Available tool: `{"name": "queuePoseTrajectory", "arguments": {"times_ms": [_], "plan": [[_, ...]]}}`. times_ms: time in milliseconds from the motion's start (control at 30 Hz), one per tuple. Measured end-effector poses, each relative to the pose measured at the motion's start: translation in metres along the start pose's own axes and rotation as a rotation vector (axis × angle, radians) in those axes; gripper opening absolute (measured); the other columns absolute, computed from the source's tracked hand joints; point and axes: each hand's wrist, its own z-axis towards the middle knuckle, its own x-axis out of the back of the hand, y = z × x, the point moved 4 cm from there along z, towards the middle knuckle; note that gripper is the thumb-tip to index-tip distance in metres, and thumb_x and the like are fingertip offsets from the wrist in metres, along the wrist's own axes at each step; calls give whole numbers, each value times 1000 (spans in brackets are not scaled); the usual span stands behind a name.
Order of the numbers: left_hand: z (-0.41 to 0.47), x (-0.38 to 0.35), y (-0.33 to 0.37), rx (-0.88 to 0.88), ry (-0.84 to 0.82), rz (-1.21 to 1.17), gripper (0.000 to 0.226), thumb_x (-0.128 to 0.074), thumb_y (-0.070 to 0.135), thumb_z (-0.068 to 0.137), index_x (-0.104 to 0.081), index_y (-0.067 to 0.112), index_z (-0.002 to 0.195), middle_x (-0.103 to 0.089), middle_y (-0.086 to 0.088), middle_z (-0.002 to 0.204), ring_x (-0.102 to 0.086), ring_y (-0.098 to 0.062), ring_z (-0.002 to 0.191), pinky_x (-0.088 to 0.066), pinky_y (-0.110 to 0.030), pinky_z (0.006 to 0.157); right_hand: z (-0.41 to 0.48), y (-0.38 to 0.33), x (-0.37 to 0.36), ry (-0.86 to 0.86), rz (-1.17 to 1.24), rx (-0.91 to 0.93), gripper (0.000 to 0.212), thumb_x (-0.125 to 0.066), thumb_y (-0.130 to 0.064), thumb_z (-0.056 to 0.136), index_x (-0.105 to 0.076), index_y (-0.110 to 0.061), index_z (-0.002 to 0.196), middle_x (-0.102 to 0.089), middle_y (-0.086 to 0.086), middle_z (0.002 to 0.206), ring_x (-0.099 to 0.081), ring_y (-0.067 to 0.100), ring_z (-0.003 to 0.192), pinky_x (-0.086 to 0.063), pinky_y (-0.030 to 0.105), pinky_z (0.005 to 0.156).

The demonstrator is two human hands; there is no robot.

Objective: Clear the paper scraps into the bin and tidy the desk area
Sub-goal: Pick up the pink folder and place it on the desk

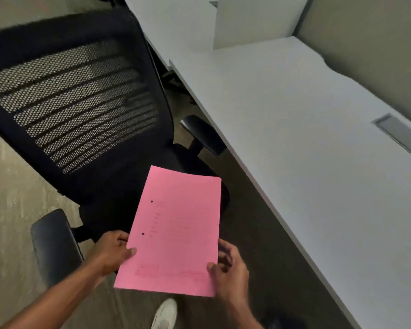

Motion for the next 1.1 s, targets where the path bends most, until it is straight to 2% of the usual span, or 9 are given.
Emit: {"name": "queuePoseTrajectory", "arguments": {"times_ms": [133,333,433,533,600,667,733,867,1100], "plan": [[-59,-5,23,-27,-7,-21,27,-78,7,93,-63,15,114,-74,-7,113,-75,-28,96,-64,-52,88,-39,-28,44,-21,-1,81,68,-80,-8,86,-54,-57,125,-64,-42,114,-65,-14,105,-62,24,75],[-143,-20,68,-143,19,-117,37,-76,2,94,-63,22,122,-73,1,113,-74,-25,102,-62,-53,94,-94,-48,125,42,30,194,65,-79,-11,87,-56,-55,129,-72,-30,117,-72,-1,107,-64,23,79],[-179,-30,92,-241,7,-128,44,-77,-2,90,-66,32,115,-76,5,108,-74,-20,103,-62,-49,94,-121,-48,170,85,72,201,64,-83,-17,86,-55,-56,128,-75,-28,113,-75,1,103,-66,28,79],[-211,-45,119,-339,0,-115,51,-78,-1,91,-66,43,112,-78,9,102,-75,-12,99,-62,-34,82,-143,-41,213,124,149,186,60,-84,-15,86,-60,-49,130,-79,-15,111,-79,11,100,-67,36,82],[-232,-59,138,-391,-9,-126,53,-77,0,92,-65,47,114,-78,11,100,-76,-10,96,-60,-26,73,-158,-41,240,153,164,196,57,-82,-13,87,-60,-46,128,-79,-18,109,-79,10,98,-67,30,76],[-251,-72,155,-408,-26,-137,54,-76,2,94,-65,48,120,-79,11,101,-77,-12,93,-60,-24,67,-170,-47,263,179,149,221,56,-82,-11,89,-57,-45,126,-76,-31,105,-76,-2,96,-62,14,66],[-265,-85,172,-410,-40,-157,55,-75,5,96,-65,44,133,-79,7,106,-79,-15,93,-63,-28,66,-175,-48,285,214,144,227,57,-81,-11,90,-57,-45,128,-77,-29,101,-73,-6,94,-58,10,64],[-281,-105,205,-446,-79,-174,56,-74,9,97,-62,40,142,-80,6,105,-83,-17,85,-68,-35,65,-177,-48,319,313,144,248,58,-81,-16,90,-56,-44,134,-78,-15,108,-73,0,88,-61,18,62],[-273,-117,258,-530,-97,-149,55,-73,9,98,-62,37,144,-80,7,107,-82,-17,89,-70,-41,73,-156,-59,345,407,180,252,61,-83,-24,89,-51,-61,126,-70,-39,109,-73,-2,96,-60,14,60]]}}
